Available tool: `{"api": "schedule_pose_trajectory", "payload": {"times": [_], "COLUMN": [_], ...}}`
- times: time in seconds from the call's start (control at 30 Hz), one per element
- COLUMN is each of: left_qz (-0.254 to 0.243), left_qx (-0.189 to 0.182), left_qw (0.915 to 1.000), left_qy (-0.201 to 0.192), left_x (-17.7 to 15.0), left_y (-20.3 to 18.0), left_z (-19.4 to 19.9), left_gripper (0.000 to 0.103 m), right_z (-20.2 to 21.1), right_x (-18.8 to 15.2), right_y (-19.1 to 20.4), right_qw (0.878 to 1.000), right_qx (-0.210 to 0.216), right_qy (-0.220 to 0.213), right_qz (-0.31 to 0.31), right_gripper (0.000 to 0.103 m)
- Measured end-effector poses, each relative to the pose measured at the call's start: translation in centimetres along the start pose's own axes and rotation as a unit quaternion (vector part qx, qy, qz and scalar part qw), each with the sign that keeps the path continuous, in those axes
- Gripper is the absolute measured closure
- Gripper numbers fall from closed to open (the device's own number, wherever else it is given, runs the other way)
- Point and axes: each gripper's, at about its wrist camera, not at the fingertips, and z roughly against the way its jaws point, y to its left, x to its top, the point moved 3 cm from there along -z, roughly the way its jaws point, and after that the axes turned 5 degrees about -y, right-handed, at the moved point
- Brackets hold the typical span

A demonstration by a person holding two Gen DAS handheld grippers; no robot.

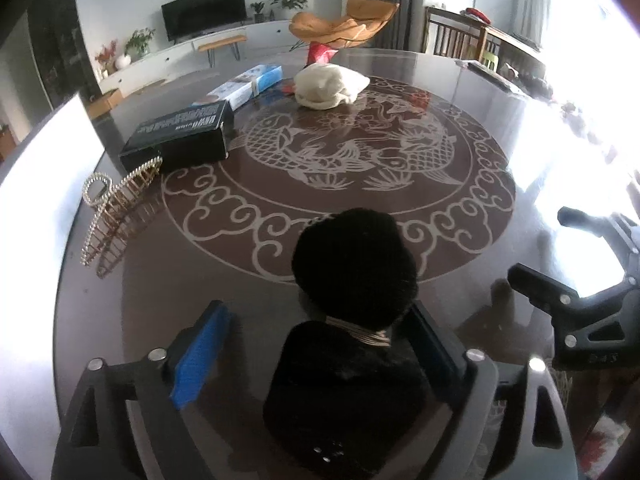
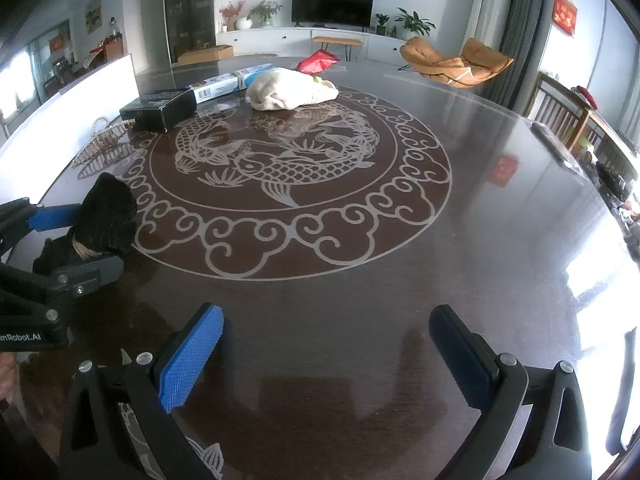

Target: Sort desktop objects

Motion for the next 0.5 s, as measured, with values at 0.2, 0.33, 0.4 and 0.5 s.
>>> {"api": "schedule_pose_trajectory", "payload": {"times": [0.2, 0.33, 0.4, 0.5], "left_qz": [0.004, 0.004, 0.004, 0.005], "left_qx": [0.003, 0.001, 0.001, 0.002], "left_qw": [1.0000, 1.0000, 1.0000, 1.0000], "left_qy": [0.001, -0.001, -0.001, -0.002], "left_x": [0.09, 0.03, -0.01, -0.02], "left_y": [0.25, 0.22, 0.22, 0.23], "left_z": [-0.53, -0.54, -0.52, -0.53], "left_gripper": [0.000, 0.000, 0.000, 0.000], "right_z": [0.13, 0.18, 0.17, 0.21], "right_x": [-0.03, -0.02, -0.03, -0.03], "right_y": [-0.08, -0.13, -0.17, -0.22], "right_qw": [1.000, 1.000, 1.000, 1.000], "right_qx": [-0.001, -0.001, -0.002, -0.002], "right_qy": [-0.003, -0.004, -0.003, -0.004], "right_qz": [0.000, -0.001, -0.002, -0.003], "right_gripper": [0.000, 0.000, 0.000, 0.000]}}
